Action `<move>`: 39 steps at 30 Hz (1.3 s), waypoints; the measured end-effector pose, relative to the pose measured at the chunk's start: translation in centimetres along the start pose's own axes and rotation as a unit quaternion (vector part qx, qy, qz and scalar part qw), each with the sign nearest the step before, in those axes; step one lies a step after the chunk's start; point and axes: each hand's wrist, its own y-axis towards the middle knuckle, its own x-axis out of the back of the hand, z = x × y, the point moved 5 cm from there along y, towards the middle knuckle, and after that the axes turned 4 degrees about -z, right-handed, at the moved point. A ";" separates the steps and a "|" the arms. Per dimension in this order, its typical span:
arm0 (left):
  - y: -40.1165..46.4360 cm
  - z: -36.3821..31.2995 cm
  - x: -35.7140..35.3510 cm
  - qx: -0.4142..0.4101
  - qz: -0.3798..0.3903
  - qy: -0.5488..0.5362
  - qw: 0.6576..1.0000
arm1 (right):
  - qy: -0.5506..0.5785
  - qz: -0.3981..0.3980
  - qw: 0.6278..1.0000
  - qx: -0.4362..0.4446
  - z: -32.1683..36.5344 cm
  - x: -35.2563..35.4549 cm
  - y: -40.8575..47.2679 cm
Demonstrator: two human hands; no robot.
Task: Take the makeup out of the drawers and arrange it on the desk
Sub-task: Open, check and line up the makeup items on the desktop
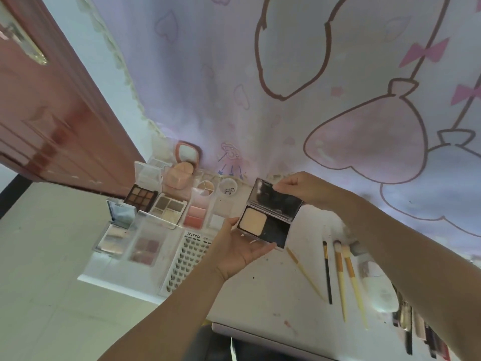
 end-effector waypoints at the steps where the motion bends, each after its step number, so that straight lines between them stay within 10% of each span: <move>1: 0.5 -0.2 0.4 -0.016 -0.042 -0.002 0.999 | -0.036 -0.019 0.999 0.010 -0.2 0.1 0.8; 10: 3.7 -1.9 0.0 -0.024 -0.220 -0.060 0.973 | -0.180 -0.026 0.982 0.053 -1.0 -0.2 7.0; 22: 4.7 -3.5 -1.9 -0.057 -0.245 -0.109 0.962 | -0.178 -0.051 0.981 0.055 -1.6 -0.6 9.9; 29: 3.8 -1.2 -1.0 -0.085 -0.260 0.202 0.941 | -0.164 -0.170 0.971 0.030 -2.0 2.3 4.0; 31: 3.5 1.3 -0.9 -0.064 -0.221 0.454 0.861 | -0.136 -0.192 0.971 -0.028 -4.6 3.0 0.3; 34: 4.3 5.8 -0.9 -0.027 -0.130 0.747 0.652 | -0.136 -0.152 0.962 -0.184 -10.2 1.2 -5.3; 37: 6.1 8.1 -1.3 -0.044 -0.131 0.879 0.456 | -0.307 -0.140 0.912 -0.236 -13.9 -1.6 -8.7; 39: 7.2 8.6 -1.9 -0.060 -0.125 0.911 0.388 | -0.322 -0.179 0.899 -0.236 -14.8 -3.1 -9.6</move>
